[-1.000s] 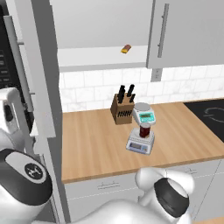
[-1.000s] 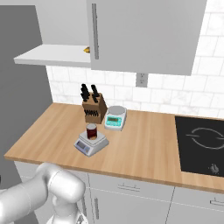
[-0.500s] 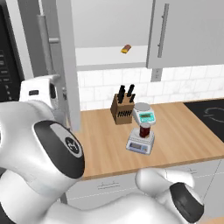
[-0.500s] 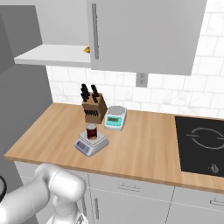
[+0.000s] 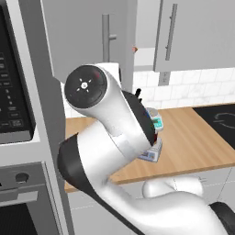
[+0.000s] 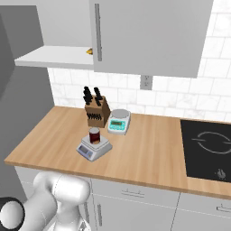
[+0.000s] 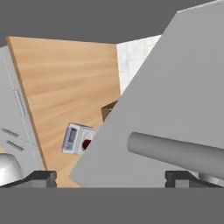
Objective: Pick the canned food and place it on the digital scale for weighing, and close the cabinet.
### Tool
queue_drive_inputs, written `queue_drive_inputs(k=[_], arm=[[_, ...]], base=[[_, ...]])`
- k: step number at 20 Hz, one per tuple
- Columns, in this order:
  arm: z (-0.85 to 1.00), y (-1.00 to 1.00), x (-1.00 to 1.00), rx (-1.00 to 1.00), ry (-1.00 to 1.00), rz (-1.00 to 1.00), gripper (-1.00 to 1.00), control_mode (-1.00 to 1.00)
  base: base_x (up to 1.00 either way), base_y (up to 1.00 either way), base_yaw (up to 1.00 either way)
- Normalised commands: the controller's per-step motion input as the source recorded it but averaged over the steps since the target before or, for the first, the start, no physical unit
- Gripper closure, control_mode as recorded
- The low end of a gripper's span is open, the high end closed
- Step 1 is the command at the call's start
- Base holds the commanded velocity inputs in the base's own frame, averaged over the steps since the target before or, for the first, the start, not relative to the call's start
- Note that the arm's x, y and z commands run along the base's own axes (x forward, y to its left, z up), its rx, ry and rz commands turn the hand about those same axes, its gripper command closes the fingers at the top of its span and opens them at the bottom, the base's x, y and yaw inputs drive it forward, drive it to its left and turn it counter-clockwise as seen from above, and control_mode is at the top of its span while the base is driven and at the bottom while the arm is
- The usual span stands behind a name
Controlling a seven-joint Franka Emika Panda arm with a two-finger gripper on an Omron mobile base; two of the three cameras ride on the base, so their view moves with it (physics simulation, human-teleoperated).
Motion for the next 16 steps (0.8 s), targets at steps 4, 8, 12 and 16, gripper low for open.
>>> queue_drive_inputs(k=[4, 8, 12, 16], arm=[[-0.03, -1.0, 0.76, 0.12, 0.07, 0.0, -1.0, -1.0], [-0.02, -1.0, 0.98, 0.09, 0.02, 0.03, -1.0, -1.0], [0.0, -1.0, 1.0, 0.09, 0.02, 0.04, -1.0, -1.0], [0.0, -1.0, 1.0, 0.13, 0.03, 0.07, -1.0, -1.0]], base=[[0.0, 0.0, 0.0], [0.0, 0.0, 0.0], [0.0, 0.0, 0.0], [0.0, 0.0, 0.0]])
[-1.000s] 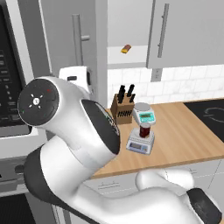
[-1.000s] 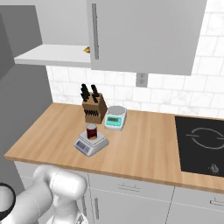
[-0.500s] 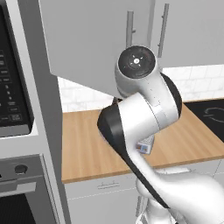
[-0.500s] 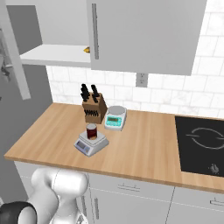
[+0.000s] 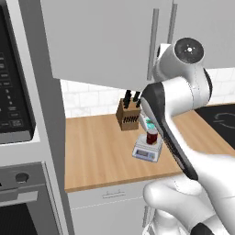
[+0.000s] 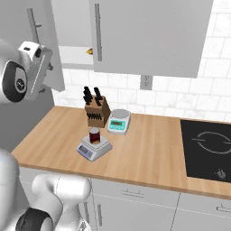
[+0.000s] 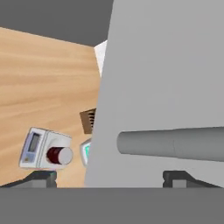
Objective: Pick the canned food and place it on the digital scale for weighing, and close the cabinet.
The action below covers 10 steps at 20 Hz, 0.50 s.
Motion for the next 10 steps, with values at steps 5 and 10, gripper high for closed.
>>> queue_drive_inputs(k=[5, 10], arm=[[-0.03, -0.66, 1.0, 0.11, 0.0, 0.12, -1.0, -1.0], [-0.12, -0.21, 1.0, 0.08, -0.04, 0.18, -1.0, -1.0]], base=[[0.0, 0.0, 0.0], [0.0, 0.0, 0.0]])
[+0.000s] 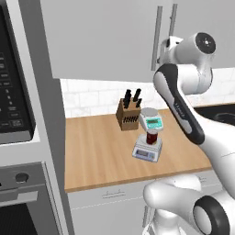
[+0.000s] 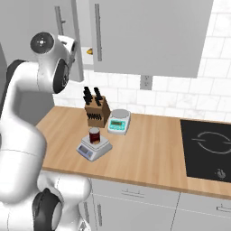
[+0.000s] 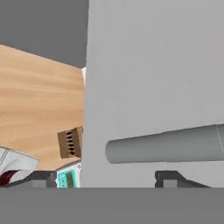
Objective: Pick the canned food and place it on the digital scale for weighing, and close the cabinet.
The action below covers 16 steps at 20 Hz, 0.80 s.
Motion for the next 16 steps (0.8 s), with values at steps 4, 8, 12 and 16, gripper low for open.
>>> queue_drive_inputs(k=[4, 8, 12, 16], arm=[[-0.25, 0.0, 1.0, 0.06, -0.07, 0.19, -1.0, -1.0], [-0.34, 0.04, 1.0, 0.04, -0.1, 0.17, -1.0, -1.0], [-0.23, 0.12, 1.0, 0.03, -0.12, 0.12, -1.0, -1.0], [-0.09, 0.04, 1.0, 0.03, -0.03, 0.05, -1.0, -1.0]], base=[[0.0, 0.0, 0.0], [0.0, 0.0, 0.0], [0.0, 0.0, 0.0], [0.0, 0.0, 0.0]])
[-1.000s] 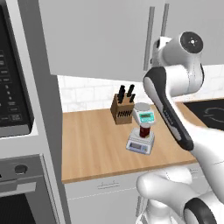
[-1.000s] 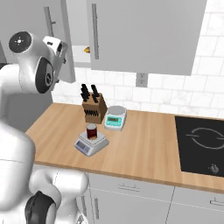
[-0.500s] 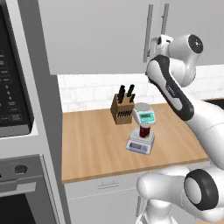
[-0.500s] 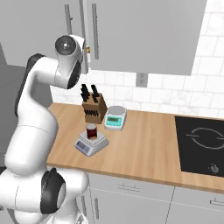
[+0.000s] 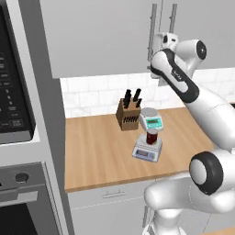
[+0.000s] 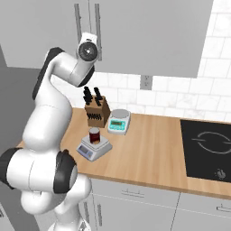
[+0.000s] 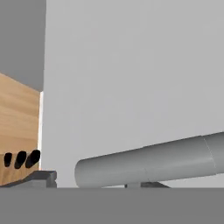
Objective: Pick the canned food and place it on the digital scale for weighing, and close the cabinet.
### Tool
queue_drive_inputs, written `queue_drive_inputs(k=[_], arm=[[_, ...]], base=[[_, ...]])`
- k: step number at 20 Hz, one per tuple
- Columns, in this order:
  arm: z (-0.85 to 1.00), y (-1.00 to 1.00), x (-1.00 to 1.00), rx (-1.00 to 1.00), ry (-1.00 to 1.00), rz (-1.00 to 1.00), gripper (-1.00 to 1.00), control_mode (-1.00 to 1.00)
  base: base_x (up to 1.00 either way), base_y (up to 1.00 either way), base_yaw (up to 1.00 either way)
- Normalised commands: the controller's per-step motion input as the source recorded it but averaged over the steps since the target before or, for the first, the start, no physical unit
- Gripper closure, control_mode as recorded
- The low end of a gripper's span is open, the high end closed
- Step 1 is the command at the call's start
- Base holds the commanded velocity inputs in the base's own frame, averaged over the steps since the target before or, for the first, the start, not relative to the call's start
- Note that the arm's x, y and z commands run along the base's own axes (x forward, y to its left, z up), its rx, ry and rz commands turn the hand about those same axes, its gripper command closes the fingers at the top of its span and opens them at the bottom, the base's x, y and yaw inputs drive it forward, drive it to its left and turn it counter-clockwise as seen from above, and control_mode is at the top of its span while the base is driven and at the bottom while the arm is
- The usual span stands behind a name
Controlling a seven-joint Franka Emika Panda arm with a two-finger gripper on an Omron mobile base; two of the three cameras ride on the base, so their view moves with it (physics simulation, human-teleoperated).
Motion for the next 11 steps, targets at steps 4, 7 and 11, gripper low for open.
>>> queue_drive_inputs(k=[4, 7, 11], arm=[[-0.26, 0.0, 1.0, 0.0, -0.03, 0.0, -1.0, -1.0], [-0.57, 0.0, 1.0, 0.0, -0.16, 0.0, -1.0, -1.0], [-0.82, 0.0, 1.0, 0.0, -0.15, 0.02, -1.0, -1.0]], base=[[0.0, 0.0, 0.0], [0.0, 0.0, 0.0], [0.0, 0.0, 0.0]])
